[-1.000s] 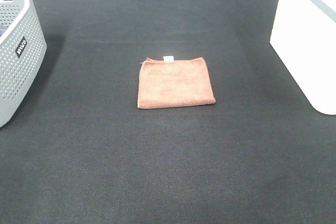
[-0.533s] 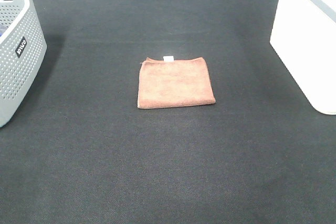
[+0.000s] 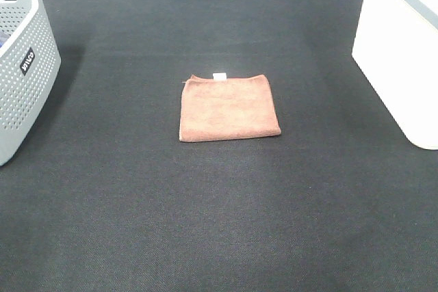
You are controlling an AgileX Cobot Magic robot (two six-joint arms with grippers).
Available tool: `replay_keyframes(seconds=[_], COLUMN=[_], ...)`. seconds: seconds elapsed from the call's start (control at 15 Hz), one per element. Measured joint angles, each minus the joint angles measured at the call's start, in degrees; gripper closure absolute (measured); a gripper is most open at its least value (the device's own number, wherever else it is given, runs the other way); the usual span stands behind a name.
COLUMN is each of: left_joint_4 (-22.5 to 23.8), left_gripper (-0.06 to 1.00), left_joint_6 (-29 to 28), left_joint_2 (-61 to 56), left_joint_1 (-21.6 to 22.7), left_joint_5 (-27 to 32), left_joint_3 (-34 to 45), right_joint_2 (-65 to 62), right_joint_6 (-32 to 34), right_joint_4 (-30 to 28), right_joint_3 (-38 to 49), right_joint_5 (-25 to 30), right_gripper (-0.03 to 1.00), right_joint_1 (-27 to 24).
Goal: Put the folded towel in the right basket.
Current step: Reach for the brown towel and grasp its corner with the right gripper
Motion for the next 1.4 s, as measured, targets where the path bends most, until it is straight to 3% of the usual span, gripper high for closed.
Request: replay_keyframes(seconds=[0.13, 0.6, 0.87, 1.4], left_joint_4=[0.0, 0.0, 0.0, 0.0], left_gripper=[0.07, 0.07, 0.07, 0.07], left_joint_6=[0.0, 0.0, 0.0, 0.0], left_joint_2=[0.0, 0.0, 0.0, 0.0], left_joint_1=[0.0, 0.0, 0.0, 0.0], left_joint_5=[0.0, 0.0, 0.0, 0.0], left_joint_3=[0.0, 0.0, 0.0, 0.0], right_joint_2=[7.79, 28.65, 42.4, 61.76], right_joint_6=[-3.55, -5.1, -5.1, -5.21], right_joint_4=[5.27, 8.48, 14.44, 17.19], right_joint_3=[-6.3, -18.85, -26.99, -42.97], right_joint_5=[2.75, 3.84, 5.1, 13.98], right_gripper=[0.22, 0.22, 0.22, 0.22], right_joint_1=[0.23, 12.2, 12.43, 12.43])
